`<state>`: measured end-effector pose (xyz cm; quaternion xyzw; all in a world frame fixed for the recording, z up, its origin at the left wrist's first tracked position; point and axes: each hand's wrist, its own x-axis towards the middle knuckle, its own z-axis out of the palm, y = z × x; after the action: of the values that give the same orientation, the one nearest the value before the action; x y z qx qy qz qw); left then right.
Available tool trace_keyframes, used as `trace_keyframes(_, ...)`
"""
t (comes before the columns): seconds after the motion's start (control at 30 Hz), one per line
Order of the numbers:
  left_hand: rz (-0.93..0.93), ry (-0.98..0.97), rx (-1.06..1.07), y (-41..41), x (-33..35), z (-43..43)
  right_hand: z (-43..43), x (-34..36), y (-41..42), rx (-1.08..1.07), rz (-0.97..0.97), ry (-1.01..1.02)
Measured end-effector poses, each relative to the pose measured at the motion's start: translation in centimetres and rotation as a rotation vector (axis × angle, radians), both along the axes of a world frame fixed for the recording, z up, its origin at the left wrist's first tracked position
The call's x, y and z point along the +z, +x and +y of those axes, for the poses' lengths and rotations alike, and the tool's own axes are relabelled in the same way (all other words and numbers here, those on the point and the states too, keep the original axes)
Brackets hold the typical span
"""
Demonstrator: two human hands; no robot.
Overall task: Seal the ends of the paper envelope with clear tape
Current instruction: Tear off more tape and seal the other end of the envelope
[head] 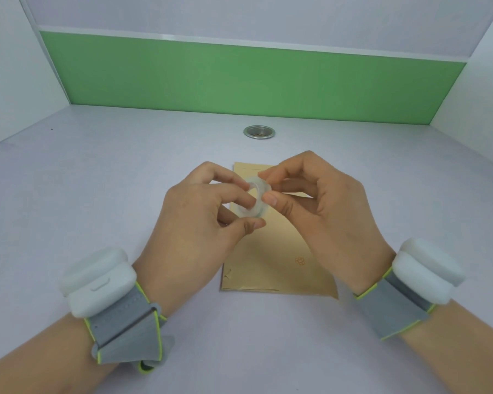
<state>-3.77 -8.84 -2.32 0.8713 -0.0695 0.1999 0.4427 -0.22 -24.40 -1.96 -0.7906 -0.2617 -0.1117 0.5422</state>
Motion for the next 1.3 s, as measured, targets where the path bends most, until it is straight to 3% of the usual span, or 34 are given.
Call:
trace_keyframes(0.2, 0.021, -0.031, -0.007, -0.06, -0.08, -0.27, 0.04, -0.11, 0.09, -0.017, -0.041, 0.002)
trace_keyframes(0.57, 0.031, -0.069, 0.002, -0.14, -0.27, -0.45, 0.22, -0.2, 0.05, -0.035, -0.291, -0.17)
trace_keyframes(0.77, 0.032, -0.063, 0.001, -0.11, -0.34, -0.44, 0.17, -0.19, -0.02, -0.046, -0.27, -0.156)
trace_keyframes(0.93, 0.035, -0.127, -0.012, 0.0, -0.21, -0.46, 0.22, -0.05, -0.21, -0.05, -0.135, -0.041)
trace_keyframes(1.3, 0.005, -0.117, -0.015, 0.08, -0.32, -0.41, 0.43, -0.19, -0.23, -0.062, -0.243, -0.092)
